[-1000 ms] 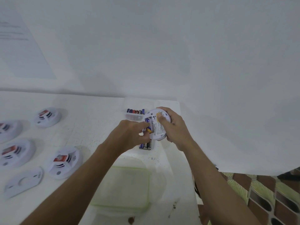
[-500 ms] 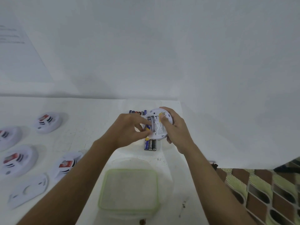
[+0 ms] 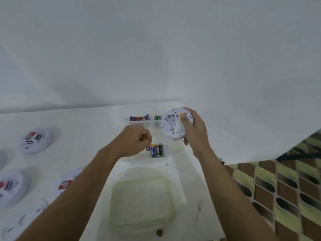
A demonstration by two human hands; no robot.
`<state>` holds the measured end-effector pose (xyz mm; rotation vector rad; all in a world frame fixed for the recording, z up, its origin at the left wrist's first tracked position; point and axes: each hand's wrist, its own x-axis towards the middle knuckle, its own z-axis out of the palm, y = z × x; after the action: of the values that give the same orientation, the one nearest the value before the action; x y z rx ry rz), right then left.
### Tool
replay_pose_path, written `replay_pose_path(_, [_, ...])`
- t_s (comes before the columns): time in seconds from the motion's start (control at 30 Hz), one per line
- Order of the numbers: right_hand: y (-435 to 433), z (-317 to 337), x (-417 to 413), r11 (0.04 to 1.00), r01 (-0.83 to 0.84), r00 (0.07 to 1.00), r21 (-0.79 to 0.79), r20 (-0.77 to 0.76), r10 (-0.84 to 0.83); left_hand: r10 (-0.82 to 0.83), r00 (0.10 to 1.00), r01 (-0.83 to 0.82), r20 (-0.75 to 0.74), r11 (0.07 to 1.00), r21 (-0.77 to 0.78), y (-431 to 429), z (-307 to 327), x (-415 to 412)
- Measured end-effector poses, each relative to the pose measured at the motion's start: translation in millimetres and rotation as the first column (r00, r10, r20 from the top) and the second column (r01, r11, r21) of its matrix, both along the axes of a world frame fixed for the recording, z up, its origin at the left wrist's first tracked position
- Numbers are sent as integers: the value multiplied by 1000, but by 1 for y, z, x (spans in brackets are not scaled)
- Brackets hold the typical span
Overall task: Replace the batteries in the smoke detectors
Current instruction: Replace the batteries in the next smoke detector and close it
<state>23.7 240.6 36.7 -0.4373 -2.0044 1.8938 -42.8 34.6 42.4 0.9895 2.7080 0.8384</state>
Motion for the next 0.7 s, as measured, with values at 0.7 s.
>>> replay_pose_path(0.7, [1, -6, -18, 1000, 11, 999, -13, 41, -10, 19, 979, -8, 204, 999, -51, 7, -1, -22])
